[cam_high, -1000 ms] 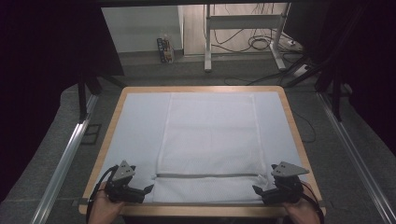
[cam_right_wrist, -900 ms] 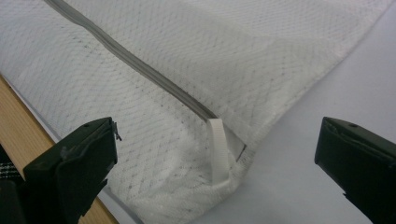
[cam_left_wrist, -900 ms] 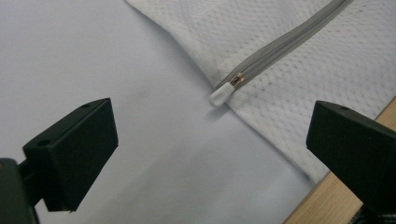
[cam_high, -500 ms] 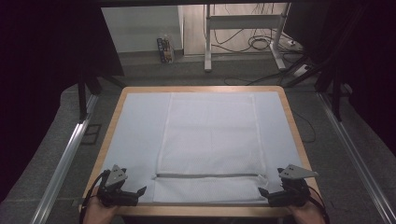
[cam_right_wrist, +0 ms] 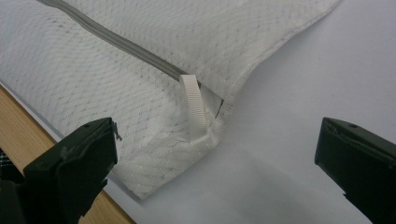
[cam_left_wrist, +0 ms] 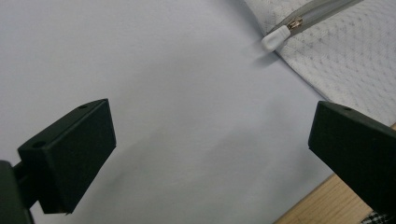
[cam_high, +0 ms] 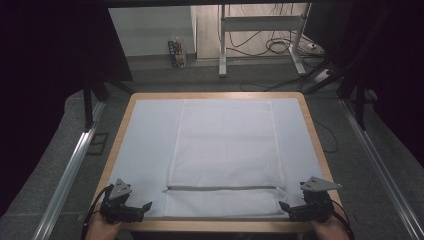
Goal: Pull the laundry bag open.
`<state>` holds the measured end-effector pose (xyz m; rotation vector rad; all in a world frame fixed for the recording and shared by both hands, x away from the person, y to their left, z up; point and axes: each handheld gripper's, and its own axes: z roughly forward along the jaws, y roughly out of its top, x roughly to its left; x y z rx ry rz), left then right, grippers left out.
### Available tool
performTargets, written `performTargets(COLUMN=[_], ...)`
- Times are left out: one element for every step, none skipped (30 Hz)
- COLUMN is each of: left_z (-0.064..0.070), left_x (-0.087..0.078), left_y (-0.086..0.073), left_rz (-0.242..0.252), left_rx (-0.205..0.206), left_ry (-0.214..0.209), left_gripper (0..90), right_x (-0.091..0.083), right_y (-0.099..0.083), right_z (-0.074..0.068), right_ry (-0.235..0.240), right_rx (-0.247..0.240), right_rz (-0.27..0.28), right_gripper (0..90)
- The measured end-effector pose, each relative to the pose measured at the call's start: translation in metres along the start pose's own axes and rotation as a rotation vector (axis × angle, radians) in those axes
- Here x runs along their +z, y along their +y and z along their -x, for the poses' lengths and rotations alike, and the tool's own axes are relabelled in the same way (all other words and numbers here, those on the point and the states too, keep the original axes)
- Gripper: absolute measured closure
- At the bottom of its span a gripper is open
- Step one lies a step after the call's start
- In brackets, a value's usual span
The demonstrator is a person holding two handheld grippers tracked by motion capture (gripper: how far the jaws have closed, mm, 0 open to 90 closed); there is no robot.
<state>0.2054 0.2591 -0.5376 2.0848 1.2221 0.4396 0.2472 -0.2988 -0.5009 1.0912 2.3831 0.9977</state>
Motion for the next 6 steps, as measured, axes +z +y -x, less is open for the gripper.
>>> performTargets(left_z=[-0.0005, -0.0008, -0.0009, -0.0010, -0.0007, -0.0006], left_x=[-0.0001, 0.0000, 0.0002, 0.0007, 0.0011, 0.0016], left_y=[-0.0001, -0.0002, 0.0000, 0.0002, 0.0005, 0.0007], left_rz=[0.004, 0.005, 0.004, -0.001, -0.006, -0.008], left_rx=[-0.005, -0.007, -0.009, -0.008, -0.007, -0.006], left_ry=[-0.004, -0.007, -0.008, -0.009, -0.008, -0.008], left_gripper=[0.6, 0.6, 0.6, 0.6, 0.6, 0.7], right_x=[0.0002, 0.0003, 0.0004, 0.0006, 0.0008, 0.0010], right_y=[0.0001, 0.0001, 0.0002, 0.0002, 0.0002, 0.0002], right_z=[0.0001, 0.0001, 0.0003, 0.0003, 0.0004, 0.0006], right_ry=[0.000, 0.001, 0.002, 0.003, 0.004, 0.008], right_rx=[0.001, 0.001, 0.001, 0.001, 0.000, 0.000], right_rz=[-0.001, -0.003, -0.007, -0.009, -0.010, -0.012], right_gripper=[0.0, 0.0, 0.0, 0.0, 0.0, 0.0])
